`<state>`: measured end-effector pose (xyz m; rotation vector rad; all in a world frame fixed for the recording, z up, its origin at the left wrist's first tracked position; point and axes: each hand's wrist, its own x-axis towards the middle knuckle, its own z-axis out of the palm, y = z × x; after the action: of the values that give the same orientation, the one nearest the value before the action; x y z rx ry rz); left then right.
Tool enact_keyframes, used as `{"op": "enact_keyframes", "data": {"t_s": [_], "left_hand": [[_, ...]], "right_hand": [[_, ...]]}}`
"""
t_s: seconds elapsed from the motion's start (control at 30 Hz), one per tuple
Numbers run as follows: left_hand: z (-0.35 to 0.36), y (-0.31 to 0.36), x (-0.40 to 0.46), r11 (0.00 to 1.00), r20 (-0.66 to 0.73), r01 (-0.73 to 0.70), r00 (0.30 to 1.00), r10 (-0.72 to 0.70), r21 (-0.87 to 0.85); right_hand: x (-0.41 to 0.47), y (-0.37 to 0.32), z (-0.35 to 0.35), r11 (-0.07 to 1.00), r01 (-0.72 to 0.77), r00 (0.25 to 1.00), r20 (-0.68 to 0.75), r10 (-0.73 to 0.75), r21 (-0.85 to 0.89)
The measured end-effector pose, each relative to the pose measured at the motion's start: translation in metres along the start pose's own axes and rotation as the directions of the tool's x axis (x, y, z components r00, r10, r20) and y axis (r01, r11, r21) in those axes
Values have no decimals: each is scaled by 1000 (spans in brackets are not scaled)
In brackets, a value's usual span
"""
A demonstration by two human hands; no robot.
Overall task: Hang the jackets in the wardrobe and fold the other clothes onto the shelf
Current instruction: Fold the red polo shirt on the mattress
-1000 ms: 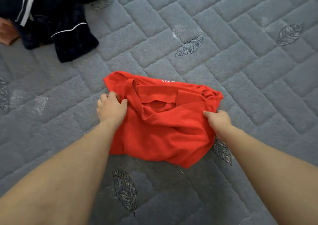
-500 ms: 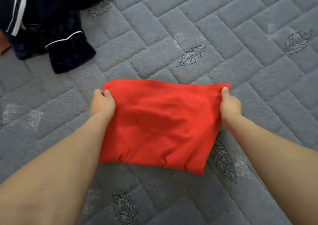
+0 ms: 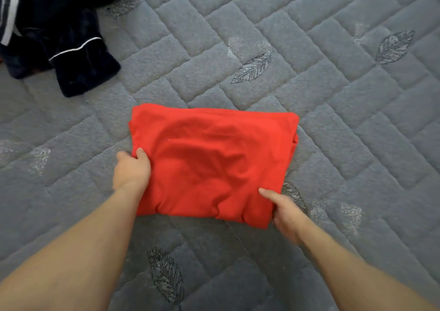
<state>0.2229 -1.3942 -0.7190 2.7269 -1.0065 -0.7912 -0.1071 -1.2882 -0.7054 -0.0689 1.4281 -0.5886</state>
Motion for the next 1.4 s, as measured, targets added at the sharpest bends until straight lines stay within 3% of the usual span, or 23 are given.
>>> {"op": "enact_keyframes", "data": {"t_s": [0.13,0.27,0.43,0.57,0.63,0.7,0.77,0.8,0.87,1.03,1.1,1.17,1.2,1.27,1.33,1.4], "left_hand": [[3,-37,-40,997,66,25,997,-30,70],[-4,-48,-57,987,64,-54,997,45,150],[-22,-56,-61,883,15,-261,961,277,390],[-30,-75,-62,827,3,-348,922,386,441],[-29,-84,-66,821,2,-359,917,400,444],[-24,-90,-69,825,8,-354,920,391,440],[-18,-95,-69,840,3,-338,928,372,425],[-15,-96,-68,848,-3,-331,931,365,414],[-12,-95,-66,870,-7,-320,937,348,374],[-12,-86,-59,918,35,-271,961,273,289],[-13,-86,-57,927,56,-248,969,243,281],[-13,-85,-58,933,76,-235,972,222,274],[-12,-85,-59,937,82,-225,974,210,268],[-10,-83,-63,947,74,-187,982,174,260],[-7,-81,-67,960,59,-136,990,125,246],[-5,-81,-69,981,72,-95,994,84,169]], "right_hand": [[-12,11,3,965,103,994,-8,-108,-240],[-29,11,-18,792,205,945,-96,-314,-575],[-55,17,-52,615,107,869,-226,-439,-781],[-67,35,-61,491,24,851,-240,-467,-871],[-64,42,-63,573,14,875,-267,-403,-819],[-61,47,-60,737,7,901,-315,-298,-676],[-61,49,-56,939,14,931,-338,-138,-344],[-62,50,-53,985,4,942,-329,-61,-170],[-62,49,-53,1000,20,950,-311,-13,22],[-56,49,-68,934,210,899,-432,-69,288],[-54,54,-69,968,193,874,-477,-95,161],[-49,62,-73,964,15,814,-556,-167,-267],[-46,63,-75,879,-134,770,-606,-198,-457],[-42,55,-70,762,-376,702,-699,-138,-527],[-39,43,-54,760,-463,583,-803,-125,-455],[-37,33,-25,671,-387,552,-741,-381,-633]]}}
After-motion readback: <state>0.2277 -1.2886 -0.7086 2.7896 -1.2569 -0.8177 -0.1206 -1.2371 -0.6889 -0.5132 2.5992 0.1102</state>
